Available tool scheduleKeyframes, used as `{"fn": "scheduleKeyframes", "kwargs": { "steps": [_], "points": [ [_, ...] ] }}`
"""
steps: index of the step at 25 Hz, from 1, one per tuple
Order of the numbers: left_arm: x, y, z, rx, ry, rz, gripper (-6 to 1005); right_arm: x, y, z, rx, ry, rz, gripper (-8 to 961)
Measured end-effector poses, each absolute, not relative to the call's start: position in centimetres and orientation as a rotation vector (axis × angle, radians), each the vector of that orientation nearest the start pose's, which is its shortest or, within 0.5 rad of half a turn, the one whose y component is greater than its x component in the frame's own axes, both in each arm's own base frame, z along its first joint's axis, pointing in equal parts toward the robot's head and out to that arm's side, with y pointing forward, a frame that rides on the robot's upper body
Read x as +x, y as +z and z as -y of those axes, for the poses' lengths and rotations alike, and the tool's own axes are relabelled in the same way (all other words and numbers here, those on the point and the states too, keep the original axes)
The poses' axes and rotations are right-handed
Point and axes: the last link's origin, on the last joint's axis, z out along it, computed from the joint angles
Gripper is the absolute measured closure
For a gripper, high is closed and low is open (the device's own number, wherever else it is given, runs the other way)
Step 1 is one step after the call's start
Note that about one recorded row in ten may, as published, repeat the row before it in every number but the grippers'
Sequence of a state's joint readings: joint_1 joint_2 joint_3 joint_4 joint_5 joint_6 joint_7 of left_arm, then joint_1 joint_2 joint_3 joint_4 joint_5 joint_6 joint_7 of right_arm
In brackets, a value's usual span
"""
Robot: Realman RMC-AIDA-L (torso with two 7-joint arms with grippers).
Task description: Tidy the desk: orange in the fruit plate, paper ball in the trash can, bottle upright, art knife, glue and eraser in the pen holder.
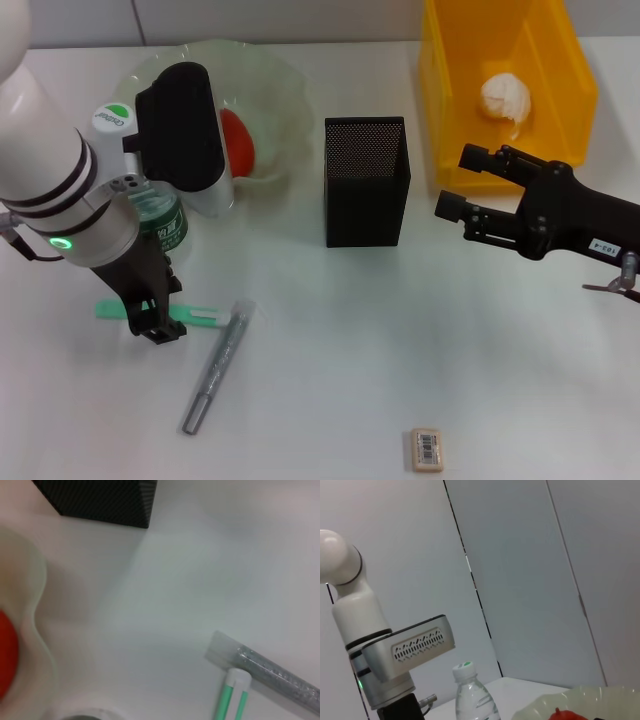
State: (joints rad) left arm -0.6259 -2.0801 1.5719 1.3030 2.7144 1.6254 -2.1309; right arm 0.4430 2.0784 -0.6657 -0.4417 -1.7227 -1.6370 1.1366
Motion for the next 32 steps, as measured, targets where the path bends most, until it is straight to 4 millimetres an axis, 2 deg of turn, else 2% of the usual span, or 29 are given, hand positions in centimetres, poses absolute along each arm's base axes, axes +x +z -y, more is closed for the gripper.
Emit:
{"fn": "scheduleKeyframes", "kwargs": {
  "steps": [15,29,32],
  "points": [
    [-19.29,-2.58,-33.65,-2.825,0.994,0.192,503,27.06,-1.0,-29.75,-2.514,1.098,-0.582,120],
    [-19.7,-3.02,-33.78,-2.804,1.042,0.177,619,27.06,-1.02,-29.75,-2.514,1.094,-0.571,121],
    [-19.67,-3.02,-33.81,-2.802,1.041,0.176,616,27.04,-1.02,-29.78,-2.514,1.094,-0.57,121]
  ]
}}
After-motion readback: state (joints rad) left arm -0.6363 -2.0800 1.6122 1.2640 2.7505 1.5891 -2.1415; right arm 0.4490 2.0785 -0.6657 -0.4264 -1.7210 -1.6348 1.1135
